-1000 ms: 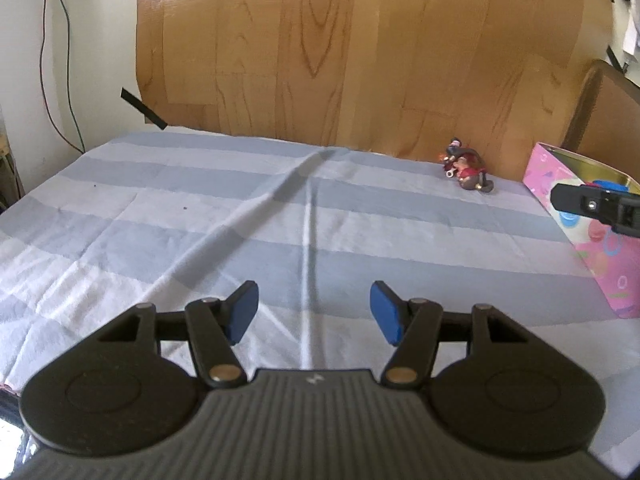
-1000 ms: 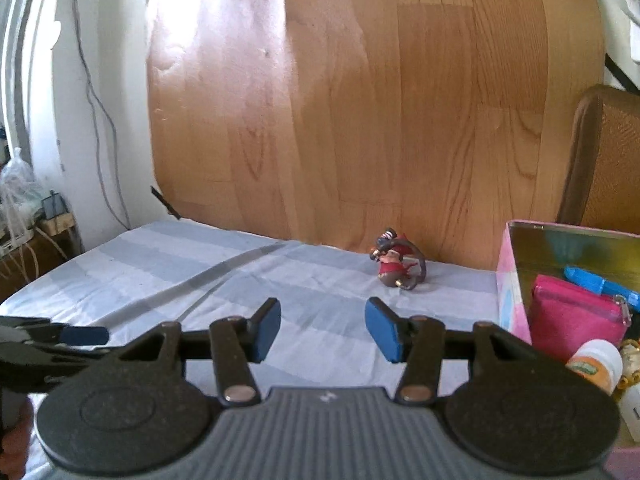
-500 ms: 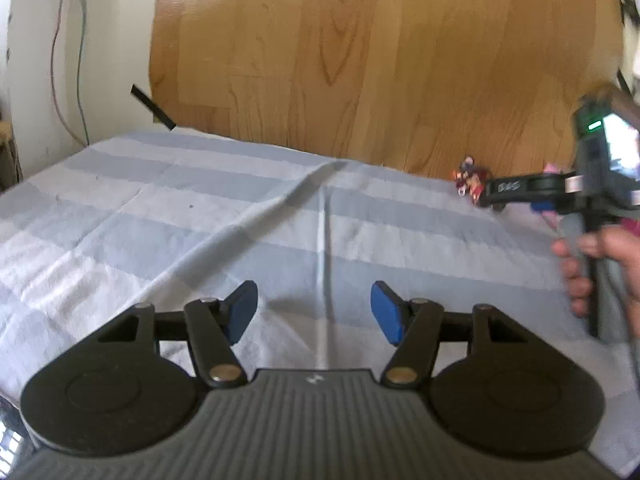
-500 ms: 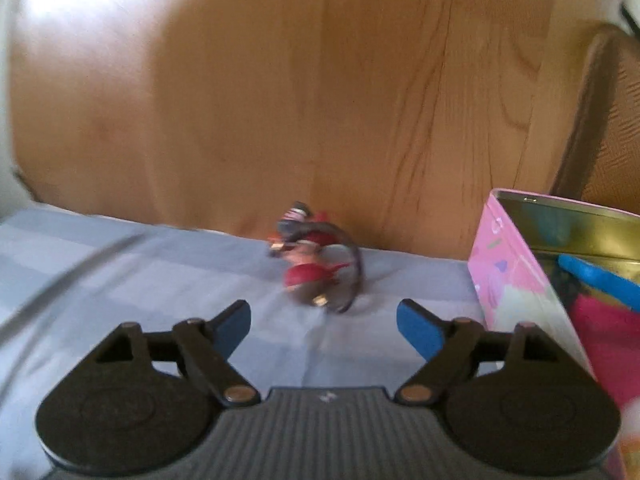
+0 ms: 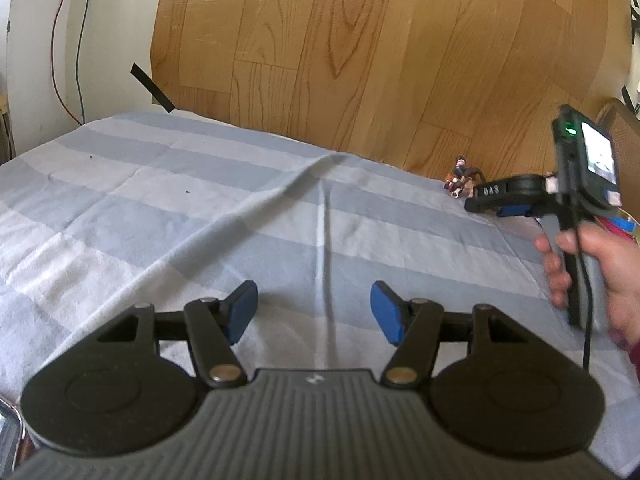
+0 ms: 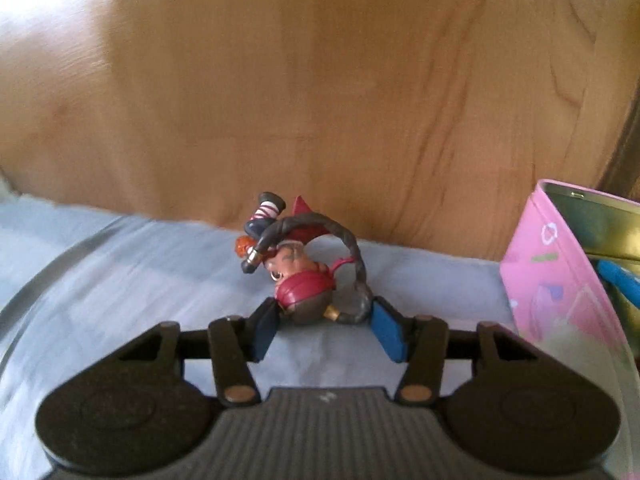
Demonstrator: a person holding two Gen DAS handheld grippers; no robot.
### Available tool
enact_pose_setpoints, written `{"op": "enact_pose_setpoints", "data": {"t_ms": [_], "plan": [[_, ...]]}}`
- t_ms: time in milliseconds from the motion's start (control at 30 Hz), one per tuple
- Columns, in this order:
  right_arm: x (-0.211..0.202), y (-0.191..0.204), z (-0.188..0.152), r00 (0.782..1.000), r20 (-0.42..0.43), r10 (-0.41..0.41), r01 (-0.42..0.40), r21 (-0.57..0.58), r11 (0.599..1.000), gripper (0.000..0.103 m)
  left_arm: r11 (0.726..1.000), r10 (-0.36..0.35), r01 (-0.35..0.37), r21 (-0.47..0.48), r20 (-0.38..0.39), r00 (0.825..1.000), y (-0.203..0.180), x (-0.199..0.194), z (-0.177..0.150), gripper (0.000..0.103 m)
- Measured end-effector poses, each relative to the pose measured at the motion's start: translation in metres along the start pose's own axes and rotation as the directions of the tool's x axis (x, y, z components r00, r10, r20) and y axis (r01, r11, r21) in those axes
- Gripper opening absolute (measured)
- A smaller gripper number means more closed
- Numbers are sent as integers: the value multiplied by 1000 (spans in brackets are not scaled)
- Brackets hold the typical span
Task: Organize rigid objects
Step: 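Move both grippers to the red figurine keychain and close on it, then carry the red figurine keychain into the pink tin and open both grippers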
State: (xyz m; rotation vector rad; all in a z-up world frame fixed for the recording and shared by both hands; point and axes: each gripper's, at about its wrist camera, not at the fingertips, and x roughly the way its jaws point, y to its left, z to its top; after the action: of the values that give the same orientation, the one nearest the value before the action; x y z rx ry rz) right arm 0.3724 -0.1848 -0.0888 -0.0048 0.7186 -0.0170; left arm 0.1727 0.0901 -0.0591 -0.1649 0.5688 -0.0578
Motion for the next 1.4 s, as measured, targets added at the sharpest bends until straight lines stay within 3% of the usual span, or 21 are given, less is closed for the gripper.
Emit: {"op": "enact_pose_setpoints", "data": {"t_ms": [400,600,733,867,967,1033,1300,1400], "plan": [[-123,12,-91,980,16,200,-194,-182,964,51,999,3,-2,54,-15,1000,-6,-13,-7,69],[-196,7,-150,960,4,280,-269,-258,928,51,994,-81,82,78,-15,997,-26,-51,-34,70],[-238,-3,-180,953,10,304,-291,-260,921,52,969,-237,235,72,13,971,-41,-91,-54,75],[-267,-15,-203,946,48,322,-296,-279,913,59,920,-383,378,104,37,923,-63,-120,-61,82],[-276,-18,-215,943,64,325,-299,-263,917,60,903,-401,389,181,32,916,-84,-122,-60,85],[-278,-21,-217,943,75,324,-298,-245,923,60,901,-388,375,216,21,921,-93,-115,-59,85],[-276,-23,-211,932,81,354,-333,-202,921,60,910,-341,335,244,-20,940,-99,-101,-62,84],[-272,-18,-208,927,78,366,-344,-213,915,69,905,-352,350,242,-35,935,-98,-101,-63,83]]}}
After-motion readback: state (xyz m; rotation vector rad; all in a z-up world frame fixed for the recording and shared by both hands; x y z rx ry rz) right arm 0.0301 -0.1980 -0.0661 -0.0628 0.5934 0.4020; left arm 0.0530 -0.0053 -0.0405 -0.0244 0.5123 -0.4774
